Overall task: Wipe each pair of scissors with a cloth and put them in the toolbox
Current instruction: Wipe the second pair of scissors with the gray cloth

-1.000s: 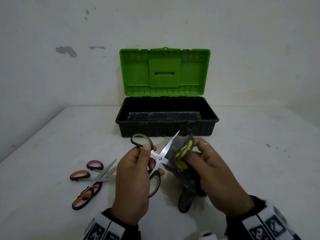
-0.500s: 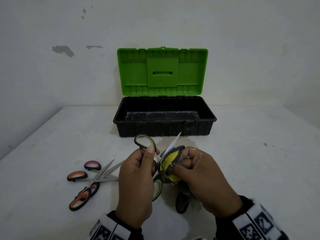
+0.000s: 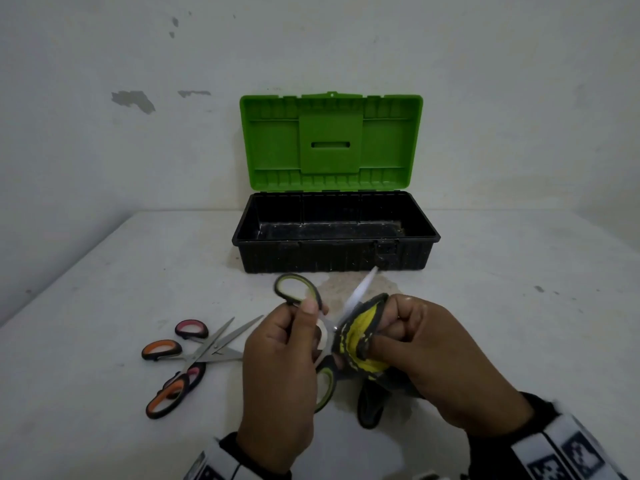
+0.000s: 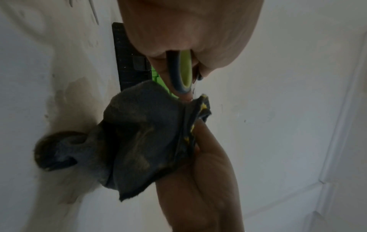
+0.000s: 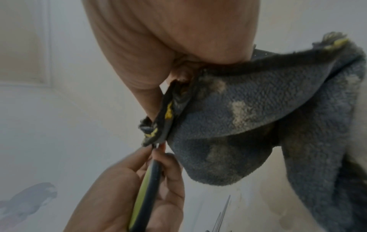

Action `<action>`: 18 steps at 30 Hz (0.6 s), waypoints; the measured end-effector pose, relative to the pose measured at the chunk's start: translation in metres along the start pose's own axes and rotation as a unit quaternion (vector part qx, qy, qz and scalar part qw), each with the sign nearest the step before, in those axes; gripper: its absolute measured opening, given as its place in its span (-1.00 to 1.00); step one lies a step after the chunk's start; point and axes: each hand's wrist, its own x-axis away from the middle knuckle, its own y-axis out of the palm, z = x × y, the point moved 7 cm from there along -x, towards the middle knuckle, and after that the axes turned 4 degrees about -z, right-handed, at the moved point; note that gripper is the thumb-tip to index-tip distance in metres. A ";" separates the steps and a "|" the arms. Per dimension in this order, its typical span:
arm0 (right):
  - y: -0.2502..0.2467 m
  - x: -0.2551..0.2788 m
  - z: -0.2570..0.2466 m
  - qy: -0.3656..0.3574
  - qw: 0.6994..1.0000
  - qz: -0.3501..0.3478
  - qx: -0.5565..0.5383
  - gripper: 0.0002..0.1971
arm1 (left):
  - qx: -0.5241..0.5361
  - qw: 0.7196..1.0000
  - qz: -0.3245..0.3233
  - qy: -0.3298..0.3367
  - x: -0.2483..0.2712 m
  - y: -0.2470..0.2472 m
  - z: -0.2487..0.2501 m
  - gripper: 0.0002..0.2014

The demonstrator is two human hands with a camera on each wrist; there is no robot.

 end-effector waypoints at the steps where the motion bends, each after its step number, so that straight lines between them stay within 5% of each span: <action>1: 0.002 -0.001 -0.001 -0.006 1.000 0.002 0.001 -0.86 | -0.010 1.000 -0.007 0.013 0.002 0.003 0.003 -0.71; 18: -0.012 0.006 0.007 0.001 0.999 0.028 -0.018 -0.77 | 0.085 0.996 0.012 -0.039 -0.007 -0.001 0.000 -0.70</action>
